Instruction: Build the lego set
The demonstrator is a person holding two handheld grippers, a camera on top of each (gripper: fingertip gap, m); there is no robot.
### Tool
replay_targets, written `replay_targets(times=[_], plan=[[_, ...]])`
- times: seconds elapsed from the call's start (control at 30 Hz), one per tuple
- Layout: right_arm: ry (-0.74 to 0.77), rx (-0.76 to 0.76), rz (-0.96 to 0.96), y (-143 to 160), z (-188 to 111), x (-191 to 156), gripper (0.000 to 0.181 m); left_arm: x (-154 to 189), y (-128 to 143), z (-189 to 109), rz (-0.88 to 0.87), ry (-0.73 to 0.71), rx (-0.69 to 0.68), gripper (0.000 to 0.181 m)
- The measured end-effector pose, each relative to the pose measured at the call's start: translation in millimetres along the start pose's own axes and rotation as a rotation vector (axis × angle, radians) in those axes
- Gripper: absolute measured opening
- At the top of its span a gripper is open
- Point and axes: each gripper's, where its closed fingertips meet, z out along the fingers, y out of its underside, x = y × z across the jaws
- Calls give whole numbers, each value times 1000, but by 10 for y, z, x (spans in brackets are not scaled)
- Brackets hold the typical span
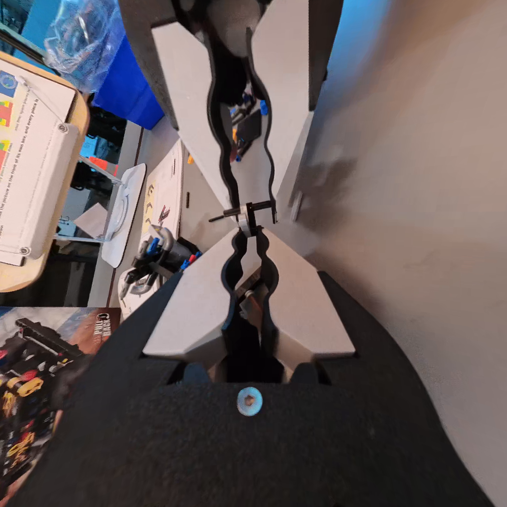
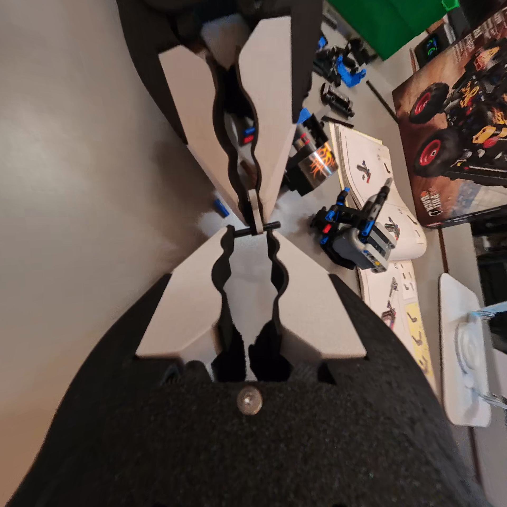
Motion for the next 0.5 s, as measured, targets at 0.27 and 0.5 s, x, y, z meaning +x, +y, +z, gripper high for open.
replay_targets(times=[0.27,0.5], plan=[[53,-129,-109,107,42,-12,18,17,-38,12,70,-41,-43,5],[46,-130,-142,116,31,-43,18,42,-31,16,81,-41,-44,4]])
